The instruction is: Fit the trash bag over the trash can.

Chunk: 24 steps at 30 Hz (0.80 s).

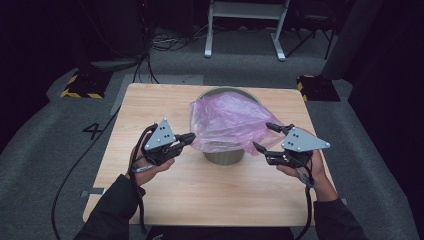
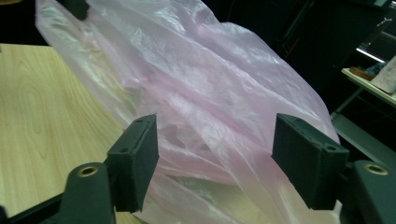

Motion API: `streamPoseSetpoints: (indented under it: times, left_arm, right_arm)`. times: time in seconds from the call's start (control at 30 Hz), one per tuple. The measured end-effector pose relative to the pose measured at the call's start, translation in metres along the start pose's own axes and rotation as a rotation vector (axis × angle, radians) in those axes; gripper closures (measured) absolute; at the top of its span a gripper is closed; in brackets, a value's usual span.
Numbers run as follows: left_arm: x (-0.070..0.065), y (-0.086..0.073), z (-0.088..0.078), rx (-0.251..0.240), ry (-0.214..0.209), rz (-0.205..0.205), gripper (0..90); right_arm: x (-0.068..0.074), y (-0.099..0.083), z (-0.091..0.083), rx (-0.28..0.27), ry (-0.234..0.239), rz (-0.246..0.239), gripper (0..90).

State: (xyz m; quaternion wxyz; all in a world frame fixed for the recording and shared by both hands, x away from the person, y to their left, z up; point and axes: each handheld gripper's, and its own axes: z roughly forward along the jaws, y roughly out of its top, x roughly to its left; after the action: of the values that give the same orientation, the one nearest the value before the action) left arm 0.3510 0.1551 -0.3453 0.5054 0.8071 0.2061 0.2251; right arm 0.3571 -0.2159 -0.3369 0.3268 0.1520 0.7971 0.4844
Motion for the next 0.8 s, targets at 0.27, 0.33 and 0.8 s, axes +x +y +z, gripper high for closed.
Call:
streamPoseSetpoints:
  times: [0.27, 0.33, 0.8]
  left_arm:
    - [-0.015, 0.004, -0.006, -0.026, 0.016, 0.039, 48.9]
    - [-0.021, 0.010, -0.007, -0.045, 0.021, 0.044, 39.4]
    - [-0.086, 0.033, 0.001, -0.127, -0.060, 0.139, 20.2]
  right_arm:
    - [0.002, 0.002, 0.003, 0.003, 0.000, -0.009, 27.7]
    - [0.002, 0.003, 0.004, 0.007, 0.000, -0.012, 28.1]
    - [-0.001, 0.019, 0.003, -0.015, 0.028, -0.035, 74.7]
